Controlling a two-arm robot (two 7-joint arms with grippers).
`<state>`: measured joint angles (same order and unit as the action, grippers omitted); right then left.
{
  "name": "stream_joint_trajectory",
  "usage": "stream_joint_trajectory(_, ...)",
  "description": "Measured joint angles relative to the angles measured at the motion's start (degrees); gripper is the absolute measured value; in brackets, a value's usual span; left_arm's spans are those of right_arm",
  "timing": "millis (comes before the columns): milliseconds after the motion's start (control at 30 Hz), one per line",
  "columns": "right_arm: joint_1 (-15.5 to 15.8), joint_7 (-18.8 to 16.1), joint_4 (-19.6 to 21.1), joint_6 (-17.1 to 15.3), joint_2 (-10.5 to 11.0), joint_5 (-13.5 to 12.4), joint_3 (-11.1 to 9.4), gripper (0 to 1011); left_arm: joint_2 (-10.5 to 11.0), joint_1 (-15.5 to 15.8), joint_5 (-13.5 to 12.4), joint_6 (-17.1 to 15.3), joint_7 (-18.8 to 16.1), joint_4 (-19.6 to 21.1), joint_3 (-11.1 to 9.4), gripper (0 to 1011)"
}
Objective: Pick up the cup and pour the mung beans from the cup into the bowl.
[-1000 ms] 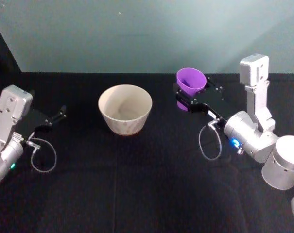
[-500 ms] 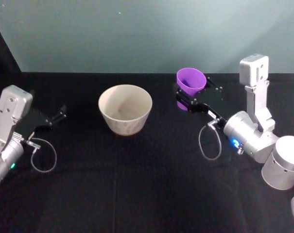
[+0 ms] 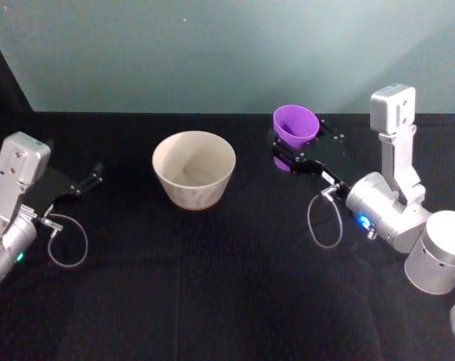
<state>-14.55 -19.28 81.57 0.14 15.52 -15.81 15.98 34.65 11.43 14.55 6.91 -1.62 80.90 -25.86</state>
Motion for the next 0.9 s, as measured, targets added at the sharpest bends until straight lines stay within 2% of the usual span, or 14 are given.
stream_joint_trajectory(900,0.0,0.0,0.0,0.1,0.0,0.0,0.0,731,0.0,0.0,0.0,0.0,0.0,0.0,0.0,1000)
